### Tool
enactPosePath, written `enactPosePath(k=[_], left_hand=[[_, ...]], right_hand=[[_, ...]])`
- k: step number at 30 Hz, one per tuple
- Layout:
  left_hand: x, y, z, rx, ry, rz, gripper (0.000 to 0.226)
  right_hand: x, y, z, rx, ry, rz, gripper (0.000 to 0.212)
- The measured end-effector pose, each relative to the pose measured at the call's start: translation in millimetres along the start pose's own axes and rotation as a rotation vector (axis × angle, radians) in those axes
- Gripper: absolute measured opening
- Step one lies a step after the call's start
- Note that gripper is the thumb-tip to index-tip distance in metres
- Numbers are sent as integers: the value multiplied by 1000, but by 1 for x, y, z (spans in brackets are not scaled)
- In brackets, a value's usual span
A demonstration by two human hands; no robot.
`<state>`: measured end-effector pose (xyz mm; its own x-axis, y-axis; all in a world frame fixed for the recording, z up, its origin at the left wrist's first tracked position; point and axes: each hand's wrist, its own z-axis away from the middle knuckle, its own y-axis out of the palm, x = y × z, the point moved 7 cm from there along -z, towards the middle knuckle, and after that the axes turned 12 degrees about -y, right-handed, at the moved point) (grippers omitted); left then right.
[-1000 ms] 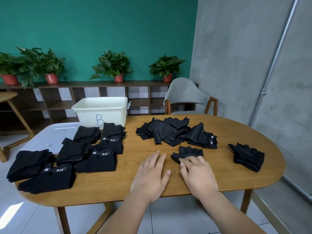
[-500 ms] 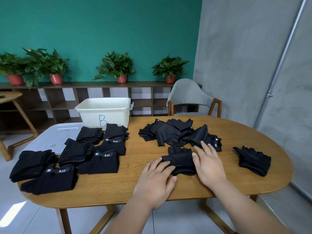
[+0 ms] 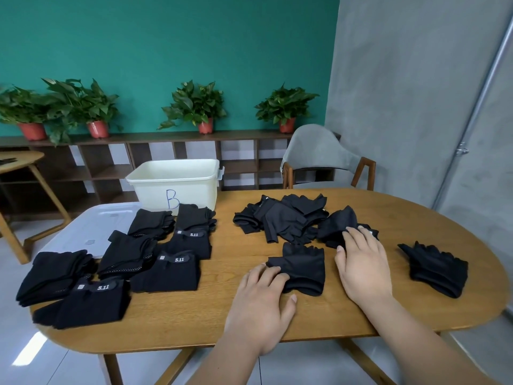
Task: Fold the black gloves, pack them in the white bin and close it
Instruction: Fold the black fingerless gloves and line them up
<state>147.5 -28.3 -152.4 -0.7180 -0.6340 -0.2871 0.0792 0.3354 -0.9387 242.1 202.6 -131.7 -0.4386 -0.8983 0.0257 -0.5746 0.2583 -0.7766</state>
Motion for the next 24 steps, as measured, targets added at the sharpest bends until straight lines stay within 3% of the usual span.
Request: enactPosePath(k=[2, 3, 7, 13, 19, 21, 24], left_hand=[[0, 0, 0, -13, -12, 0, 59], [1, -1, 1, -19, -19, -1, 59], [2, -1, 3, -34, -37, -17, 59], [3, -3, 6, -66, -58, -37, 60], [5, -9, 8, -149, -108, -52, 47], [7, -11, 8, -173, -137, -39, 42], [11, -13, 8, -188, -185, -27, 37]], right_hand=[[8, -14, 5, -164, -95, -21, 36], [12, -15, 8, -166, -146, -41, 28], [22, -3, 19, 56, -209, -134, 16], [36, -16, 33, 74, -196, -187, 33], [51, -26, 44, 46, -336, -279, 25], [47, -30, 43, 13, -296, -213, 24], [30, -18, 44, 111, -75, -77, 32]])
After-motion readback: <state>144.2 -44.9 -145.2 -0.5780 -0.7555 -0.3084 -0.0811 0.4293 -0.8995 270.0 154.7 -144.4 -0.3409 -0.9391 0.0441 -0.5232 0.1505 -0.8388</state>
